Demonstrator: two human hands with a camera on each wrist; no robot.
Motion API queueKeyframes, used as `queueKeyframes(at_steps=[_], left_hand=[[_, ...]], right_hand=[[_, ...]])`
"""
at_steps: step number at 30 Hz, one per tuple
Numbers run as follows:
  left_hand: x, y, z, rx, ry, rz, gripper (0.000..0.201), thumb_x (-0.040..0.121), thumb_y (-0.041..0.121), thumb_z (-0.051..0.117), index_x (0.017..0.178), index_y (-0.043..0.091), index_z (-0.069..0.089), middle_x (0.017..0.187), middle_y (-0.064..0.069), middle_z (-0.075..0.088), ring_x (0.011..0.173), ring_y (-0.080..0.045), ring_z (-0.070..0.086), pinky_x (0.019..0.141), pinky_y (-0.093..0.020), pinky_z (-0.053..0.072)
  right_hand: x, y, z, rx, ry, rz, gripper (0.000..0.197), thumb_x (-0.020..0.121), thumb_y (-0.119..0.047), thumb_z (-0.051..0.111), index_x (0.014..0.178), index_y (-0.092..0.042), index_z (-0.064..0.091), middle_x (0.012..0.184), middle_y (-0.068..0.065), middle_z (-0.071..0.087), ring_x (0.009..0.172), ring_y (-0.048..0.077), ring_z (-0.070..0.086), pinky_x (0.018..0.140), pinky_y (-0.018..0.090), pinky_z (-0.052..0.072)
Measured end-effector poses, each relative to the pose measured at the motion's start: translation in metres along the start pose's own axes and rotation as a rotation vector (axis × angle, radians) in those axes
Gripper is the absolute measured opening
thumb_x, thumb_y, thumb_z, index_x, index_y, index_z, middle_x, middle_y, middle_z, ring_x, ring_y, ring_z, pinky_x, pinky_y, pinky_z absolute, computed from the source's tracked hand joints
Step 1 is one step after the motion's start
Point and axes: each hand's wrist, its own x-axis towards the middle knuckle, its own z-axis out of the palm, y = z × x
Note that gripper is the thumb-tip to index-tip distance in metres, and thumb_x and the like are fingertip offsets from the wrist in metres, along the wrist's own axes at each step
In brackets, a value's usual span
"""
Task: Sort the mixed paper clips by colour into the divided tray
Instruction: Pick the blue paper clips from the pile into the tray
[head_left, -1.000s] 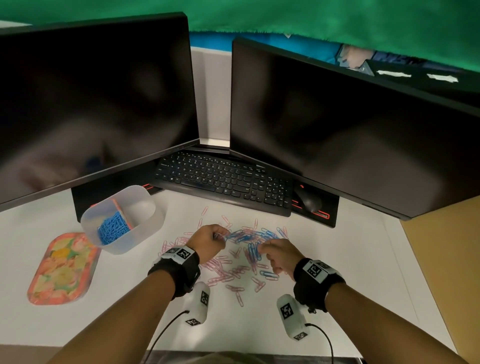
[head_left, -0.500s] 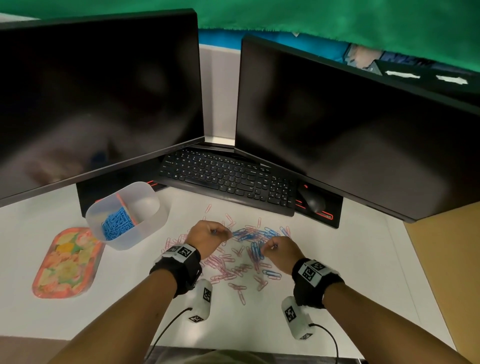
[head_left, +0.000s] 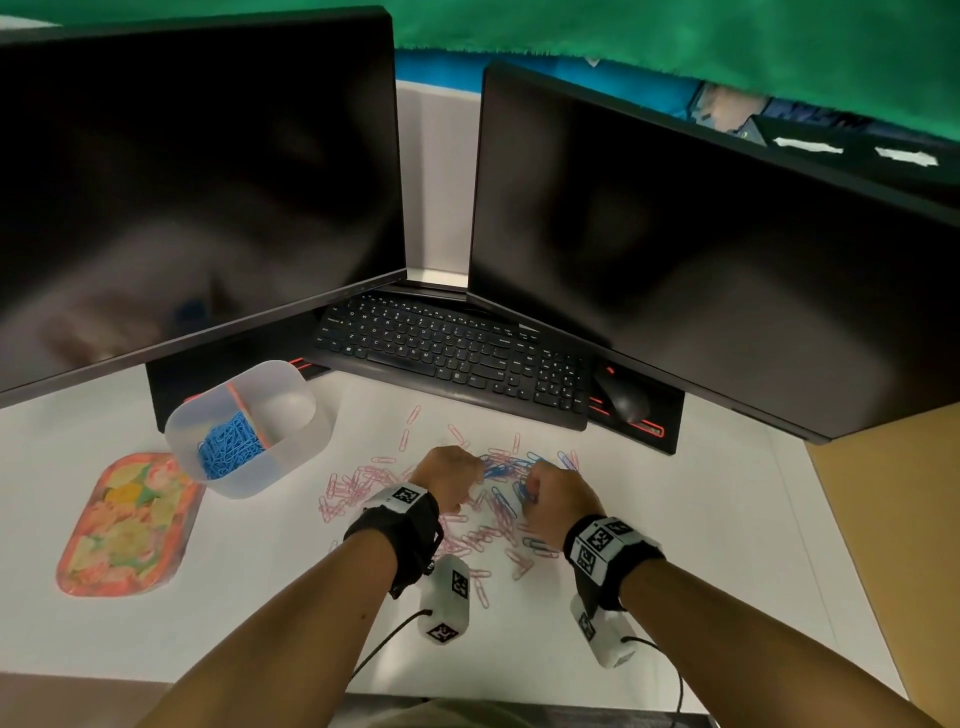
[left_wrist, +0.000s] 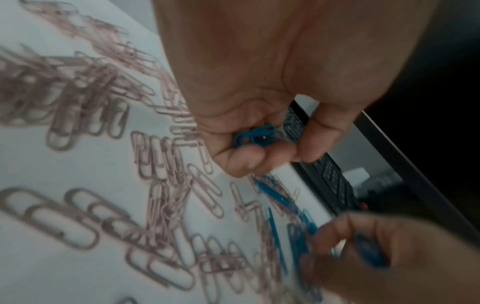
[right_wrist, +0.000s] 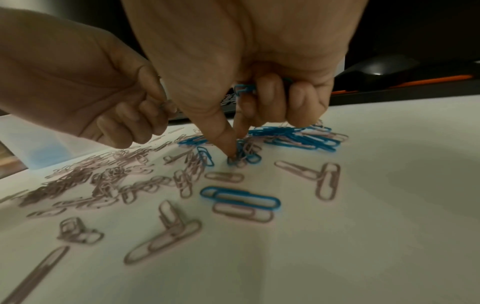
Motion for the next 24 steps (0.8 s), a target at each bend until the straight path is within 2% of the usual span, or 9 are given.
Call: queueKeyframes(at_steps=[2, 4, 7, 10, 13, 16, 20, 23, 24], left_hand=[[0.003, -0.002, 0.010, 0.258, 0.065, 0.111, 0.011, 0.086, 0.015, 0.056, 0.094, 0.013, 0.064, 0.086, 0.000, 0.061, 0.068, -0.012, 0.056, 0.055, -0.020, 0.043], [0.005, -0.004, 0.020, 0.476, 0.073, 0.196, 0.014, 0.083, 0.016, 0.060, 0.096, 0.022, 0.061, 0.100, 0.002, 0.064, 0.082, -0.015, 0.060, 0.065, -0.021, 0.046], [0.008, -0.004, 0.028, 0.798, 0.065, 0.329, 0.028, 0.087, 0.015, 0.057, 0.113, 0.022, 0.063, 0.115, 0.000, 0.065, 0.101, -0.021, 0.063, 0.083, -0.027, 0.052], [0.008, 0.000, 0.028, 0.979, 0.063, 0.386, 0.025, 0.091, 0.016, 0.051, 0.111, 0.017, 0.065, 0.109, -0.006, 0.065, 0.098, -0.025, 0.065, 0.084, -0.035, 0.056], [0.009, 0.000, 0.023, 1.013, 0.037, 0.336, 0.018, 0.090, 0.016, 0.052, 0.102, 0.013, 0.066, 0.104, -0.007, 0.064, 0.091, -0.026, 0.065, 0.080, -0.037, 0.057], [0.010, -0.003, 0.016, 0.980, 0.019, 0.330, 0.013, 0.088, 0.015, 0.056, 0.096, 0.013, 0.066, 0.103, -0.007, 0.064, 0.089, -0.025, 0.065, 0.080, -0.037, 0.057], [0.009, -0.009, 0.006, 0.939, 0.010, 0.361, 0.017, 0.090, 0.014, 0.052, 0.102, 0.012, 0.064, 0.106, -0.007, 0.062, 0.093, -0.026, 0.064, 0.083, -0.037, 0.056], [0.011, -0.015, -0.002, 0.812, 0.033, 0.370, 0.016, 0.090, 0.016, 0.053, 0.101, 0.014, 0.065, 0.106, -0.004, 0.063, 0.095, -0.022, 0.063, 0.084, -0.034, 0.055], [0.011, -0.016, -0.005, 0.752, 0.039, 0.369, 0.015, 0.089, 0.016, 0.054, 0.099, 0.015, 0.065, 0.105, -0.002, 0.065, 0.094, -0.019, 0.062, 0.083, -0.031, 0.055]], right_hand=[[-0.001, 0.000, -0.001, 0.002, 0.019, -0.022, 0.005, 0.086, -0.016, 0.055, 0.089, -0.018, 0.053, 0.083, 0.000, 0.060, 0.078, 0.022, 0.056, 0.067, 0.026, 0.045], [-0.001, -0.002, -0.001, -0.006, 0.036, -0.048, 0.012, 0.086, -0.019, 0.058, 0.097, -0.017, 0.059, 0.093, 0.002, 0.065, 0.086, 0.023, 0.060, 0.074, 0.028, 0.050], [0.001, -0.005, 0.000, -0.066, 0.027, -0.047, 0.013, 0.087, -0.024, 0.059, 0.097, -0.016, 0.061, 0.098, 0.003, 0.066, 0.090, 0.024, 0.062, 0.081, 0.032, 0.052], [0.003, -0.005, 0.001, -0.143, 0.023, -0.067, 0.016, 0.089, -0.021, 0.053, 0.098, -0.013, 0.064, 0.102, 0.007, 0.066, 0.094, 0.027, 0.063, 0.081, 0.032, 0.051], [0.004, -0.006, 0.002, -0.179, 0.007, -0.090, 0.017, 0.089, -0.019, 0.052, 0.100, -0.010, 0.064, 0.101, 0.009, 0.065, 0.094, 0.027, 0.063, 0.077, 0.030, 0.049], [0.006, -0.006, 0.000, -0.129, -0.043, -0.096, 0.011, 0.087, -0.016, 0.055, 0.094, -0.011, 0.063, 0.097, 0.008, 0.063, 0.089, 0.025, 0.061, 0.074, 0.030, 0.048], [0.010, 0.002, -0.003, 0.086, -0.103, -0.057, 0.008, 0.084, -0.014, 0.060, 0.078, -0.016, 0.064, 0.090, 0.002, 0.065, 0.084, 0.020, 0.061, 0.076, 0.029, 0.053], [0.011, 0.009, -0.010, 0.298, -0.125, 0.003, 0.007, 0.082, -0.016, 0.069, 0.075, -0.017, 0.068, 0.082, -0.006, 0.065, 0.077, 0.008, 0.058, 0.067, 0.014, 0.045], [0.011, 0.011, -0.014, 0.369, -0.147, 0.026, 0.008, 0.082, -0.017, 0.071, 0.074, -0.017, 0.069, 0.078, -0.007, 0.065, 0.074, 0.006, 0.057, 0.064, 0.012, 0.042]])
